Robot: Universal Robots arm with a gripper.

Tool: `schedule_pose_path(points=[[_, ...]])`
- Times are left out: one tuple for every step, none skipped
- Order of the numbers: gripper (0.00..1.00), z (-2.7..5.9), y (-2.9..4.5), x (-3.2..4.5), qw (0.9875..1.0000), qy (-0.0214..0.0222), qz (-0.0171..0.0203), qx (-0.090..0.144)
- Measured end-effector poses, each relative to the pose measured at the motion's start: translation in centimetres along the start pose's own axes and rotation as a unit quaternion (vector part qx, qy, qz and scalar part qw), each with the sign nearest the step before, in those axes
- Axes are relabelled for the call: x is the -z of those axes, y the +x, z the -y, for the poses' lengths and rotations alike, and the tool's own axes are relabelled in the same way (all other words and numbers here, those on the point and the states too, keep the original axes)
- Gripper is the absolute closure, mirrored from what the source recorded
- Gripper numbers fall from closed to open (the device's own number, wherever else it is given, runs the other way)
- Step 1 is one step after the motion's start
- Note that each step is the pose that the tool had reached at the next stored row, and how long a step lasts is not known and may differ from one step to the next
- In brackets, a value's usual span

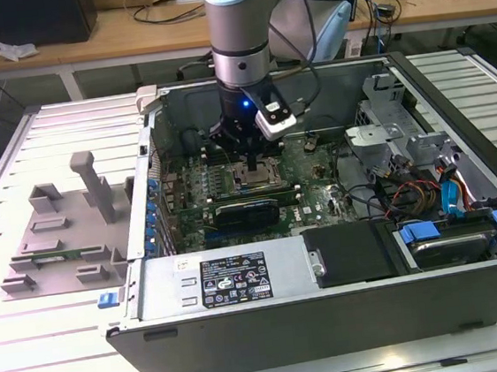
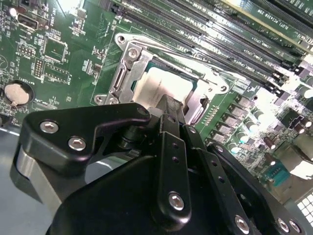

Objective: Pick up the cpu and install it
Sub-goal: 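Close the cpu cover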

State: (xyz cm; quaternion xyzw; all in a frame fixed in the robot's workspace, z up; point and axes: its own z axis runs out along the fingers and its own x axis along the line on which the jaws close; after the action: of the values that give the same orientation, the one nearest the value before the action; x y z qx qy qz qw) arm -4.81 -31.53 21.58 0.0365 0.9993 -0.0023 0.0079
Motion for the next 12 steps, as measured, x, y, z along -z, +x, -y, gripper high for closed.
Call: schedule_pose_path(points=[[0.89, 0.09, 0.07, -0.04, 1.0, -0.0035, -0.0002, 0.0], [0.89, 0.17, 0.14, -0.08, 1.0, -0.0065, -0.0004, 0.0], [0.89, 0.29, 0.23, -0.14, 0.9999, -0.0107, -0.0007, 0.001], [0.89, 0.33, 0.33, -0.17, 0.9999, -0.0118, -0.0008, 0.001], [0.89, 0.38, 0.58, -0.23, 0.9999, -0.0124, -0.0008, 0.002], [0.89, 0.4, 0.73, -0.24, 0.9999, -0.0124, -0.0008, 0.003], [0.89, 0.42, 0.89, -0.26, 0.9999, -0.0124, -0.0009, 0.004], [0.89, 0.43, 1.01, -0.29, 0.9999, -0.0125, -0.0009, 0.005], [0.89, 0.45, 1.03, -0.32, 0.9999, -0.0125, -0.0009, 0.008], [0.89, 0.51, 1.04, -0.35, 0.9998, -0.0125, -0.001, 0.013], [0.89, 0.55, 1.05, -0.37, 0.9998, -0.0125, -0.001, 0.017], [0.89, 0.59, 1.07, -0.38, 0.9997, -0.0126, -0.0011, 0.022]])
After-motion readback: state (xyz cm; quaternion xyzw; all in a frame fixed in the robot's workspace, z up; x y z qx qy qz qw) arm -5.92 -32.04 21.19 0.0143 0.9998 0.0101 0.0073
